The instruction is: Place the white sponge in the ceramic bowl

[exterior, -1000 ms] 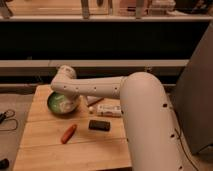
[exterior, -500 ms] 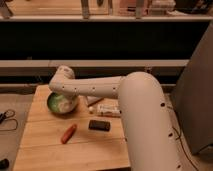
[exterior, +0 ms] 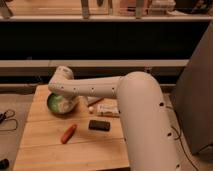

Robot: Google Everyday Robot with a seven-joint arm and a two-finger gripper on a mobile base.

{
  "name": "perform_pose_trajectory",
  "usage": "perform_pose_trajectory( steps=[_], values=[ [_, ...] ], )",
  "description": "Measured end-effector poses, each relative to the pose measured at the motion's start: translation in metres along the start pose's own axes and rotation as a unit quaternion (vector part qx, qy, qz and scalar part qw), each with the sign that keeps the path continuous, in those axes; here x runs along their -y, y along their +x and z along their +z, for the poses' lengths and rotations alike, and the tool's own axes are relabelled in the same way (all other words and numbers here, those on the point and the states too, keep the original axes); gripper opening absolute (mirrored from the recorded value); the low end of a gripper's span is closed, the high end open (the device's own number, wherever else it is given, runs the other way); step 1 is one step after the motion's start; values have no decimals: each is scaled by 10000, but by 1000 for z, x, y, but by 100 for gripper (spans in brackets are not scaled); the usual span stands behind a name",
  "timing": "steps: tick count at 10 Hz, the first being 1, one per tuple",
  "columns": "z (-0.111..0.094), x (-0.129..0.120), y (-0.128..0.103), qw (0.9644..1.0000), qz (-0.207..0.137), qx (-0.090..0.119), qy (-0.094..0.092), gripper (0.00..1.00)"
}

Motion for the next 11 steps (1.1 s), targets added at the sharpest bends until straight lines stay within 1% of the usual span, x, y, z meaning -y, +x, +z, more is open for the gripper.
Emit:
perform_pose_trajectory(
  steps=[2, 3, 6, 7, 8, 9, 10, 11],
  values=[
    [0, 2, -1, 10000, -38, -3, 30, 39],
    [0, 3, -1, 10000, -47, 0, 41, 43],
    [1, 5, -3, 9999, -102, 0, 89, 47],
    [0, 7, -4, 9999, -125, 2, 109, 51],
    [1, 7, -4, 9998, -140, 4, 121, 53],
    [1, 8, -5, 9998, -155, 5, 138, 58],
    [1, 9, -5, 9997, -180, 4, 156, 60],
    [0, 10, -7, 9996, -213, 6, 180, 60]
  ],
)
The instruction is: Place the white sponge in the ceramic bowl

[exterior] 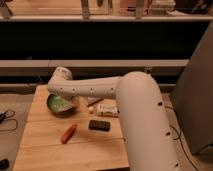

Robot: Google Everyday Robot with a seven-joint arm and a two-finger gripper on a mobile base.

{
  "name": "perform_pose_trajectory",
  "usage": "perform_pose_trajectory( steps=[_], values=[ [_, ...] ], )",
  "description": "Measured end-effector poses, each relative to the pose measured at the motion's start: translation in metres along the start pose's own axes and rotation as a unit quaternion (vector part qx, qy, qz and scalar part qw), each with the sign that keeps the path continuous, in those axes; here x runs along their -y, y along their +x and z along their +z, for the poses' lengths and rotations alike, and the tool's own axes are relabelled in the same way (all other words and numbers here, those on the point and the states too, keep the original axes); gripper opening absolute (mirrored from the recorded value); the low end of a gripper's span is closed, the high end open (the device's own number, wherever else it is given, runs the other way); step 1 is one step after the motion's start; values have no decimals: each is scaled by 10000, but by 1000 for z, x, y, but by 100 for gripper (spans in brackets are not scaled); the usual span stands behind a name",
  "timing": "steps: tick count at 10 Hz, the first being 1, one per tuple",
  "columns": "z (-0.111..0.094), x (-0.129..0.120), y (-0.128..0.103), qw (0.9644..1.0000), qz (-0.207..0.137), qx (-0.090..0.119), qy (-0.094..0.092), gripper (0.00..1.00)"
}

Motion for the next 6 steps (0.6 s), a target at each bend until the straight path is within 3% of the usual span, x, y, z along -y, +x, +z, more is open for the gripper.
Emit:
perform_pose_trajectory(
  steps=[4, 6],
  values=[
    [0, 4, -3, 9999, -83, 11, 73, 60],
    [0, 5, -3, 9999, -118, 19, 118, 67]
  ],
)
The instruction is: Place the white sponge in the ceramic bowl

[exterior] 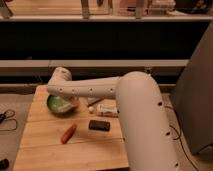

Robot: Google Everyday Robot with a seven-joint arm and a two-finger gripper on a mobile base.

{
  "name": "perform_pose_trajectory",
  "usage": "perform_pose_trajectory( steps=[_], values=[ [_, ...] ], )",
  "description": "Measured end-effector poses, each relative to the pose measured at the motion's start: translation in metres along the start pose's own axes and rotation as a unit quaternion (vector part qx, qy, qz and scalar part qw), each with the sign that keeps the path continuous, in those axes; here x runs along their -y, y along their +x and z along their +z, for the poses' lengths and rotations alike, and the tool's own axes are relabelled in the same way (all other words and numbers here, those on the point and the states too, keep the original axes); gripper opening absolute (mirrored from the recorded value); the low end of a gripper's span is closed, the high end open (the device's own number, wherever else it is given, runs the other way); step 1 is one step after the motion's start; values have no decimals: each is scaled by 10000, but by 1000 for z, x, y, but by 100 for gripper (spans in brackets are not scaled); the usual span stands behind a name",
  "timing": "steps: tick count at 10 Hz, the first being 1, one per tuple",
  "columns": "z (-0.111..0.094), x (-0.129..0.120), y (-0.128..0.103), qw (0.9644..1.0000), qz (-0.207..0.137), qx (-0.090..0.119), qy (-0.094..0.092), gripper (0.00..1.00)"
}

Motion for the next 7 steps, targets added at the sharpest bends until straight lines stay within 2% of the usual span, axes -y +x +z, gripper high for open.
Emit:
perform_pose_trajectory(
  steps=[3, 6, 7],
  values=[
    [1, 3, -2, 10000, -61, 17, 64, 68],
    [1, 5, -2, 9999, -111, 30, 120, 58],
    [2, 5, -3, 9998, -129, 35, 134, 58]
  ],
)
